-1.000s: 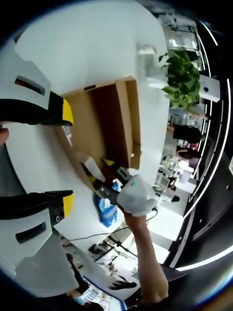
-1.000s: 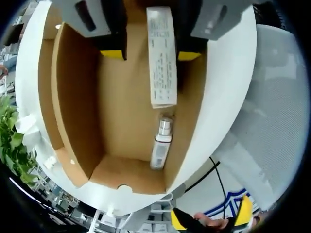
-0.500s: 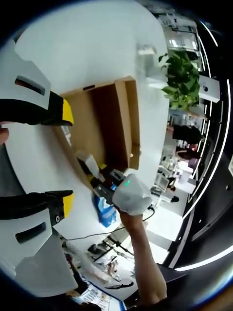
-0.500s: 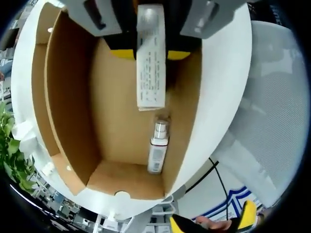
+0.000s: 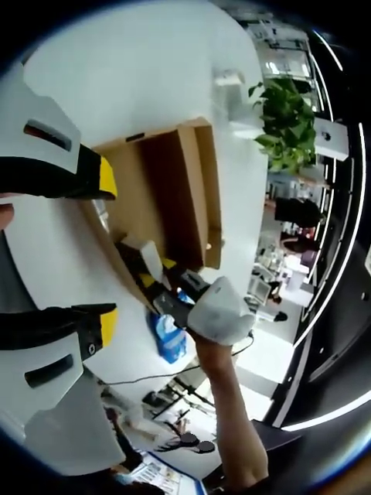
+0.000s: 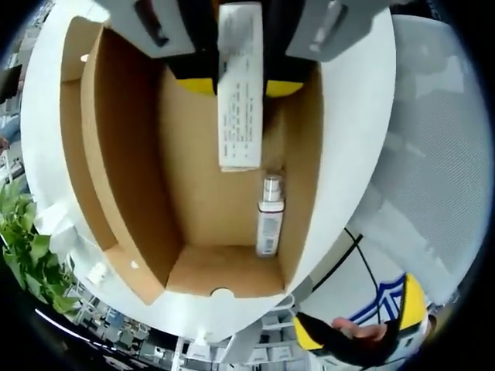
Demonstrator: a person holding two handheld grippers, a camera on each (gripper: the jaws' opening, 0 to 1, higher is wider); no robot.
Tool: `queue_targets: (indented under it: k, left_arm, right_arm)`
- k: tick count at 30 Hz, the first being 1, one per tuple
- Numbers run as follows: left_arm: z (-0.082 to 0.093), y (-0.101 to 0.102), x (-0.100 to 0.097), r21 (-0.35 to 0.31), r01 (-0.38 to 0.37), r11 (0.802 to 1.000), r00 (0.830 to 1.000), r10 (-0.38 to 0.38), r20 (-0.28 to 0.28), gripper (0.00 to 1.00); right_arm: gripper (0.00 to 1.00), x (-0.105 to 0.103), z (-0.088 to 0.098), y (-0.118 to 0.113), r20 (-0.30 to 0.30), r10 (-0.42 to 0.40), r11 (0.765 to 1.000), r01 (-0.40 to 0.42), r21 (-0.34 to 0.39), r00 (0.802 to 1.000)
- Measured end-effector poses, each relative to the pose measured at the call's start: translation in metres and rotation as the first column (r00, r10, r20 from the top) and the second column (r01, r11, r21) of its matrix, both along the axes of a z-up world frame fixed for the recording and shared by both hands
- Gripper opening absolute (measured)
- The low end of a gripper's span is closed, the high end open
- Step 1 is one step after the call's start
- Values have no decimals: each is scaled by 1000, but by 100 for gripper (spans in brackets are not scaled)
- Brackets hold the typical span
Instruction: Operate the shoe box by opening the lid, removing the specified soft item, and placing it in the target area until the item is outside and the box remains undamaged.
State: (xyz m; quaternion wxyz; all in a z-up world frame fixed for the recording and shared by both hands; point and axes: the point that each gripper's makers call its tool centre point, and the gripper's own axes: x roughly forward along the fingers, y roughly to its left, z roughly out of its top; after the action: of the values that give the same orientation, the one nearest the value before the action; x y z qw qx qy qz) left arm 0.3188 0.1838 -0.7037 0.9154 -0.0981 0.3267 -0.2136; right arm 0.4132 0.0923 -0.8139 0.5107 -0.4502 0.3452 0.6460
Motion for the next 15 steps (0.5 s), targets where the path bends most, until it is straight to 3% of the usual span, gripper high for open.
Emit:
queue_targets:
  k: [15]
  left_arm:
    - [0,-14,7,9,5,1000,1000,-5,8,56]
  right_arm:
    - [17,3,30,13,18,-28,998,27,53,999]
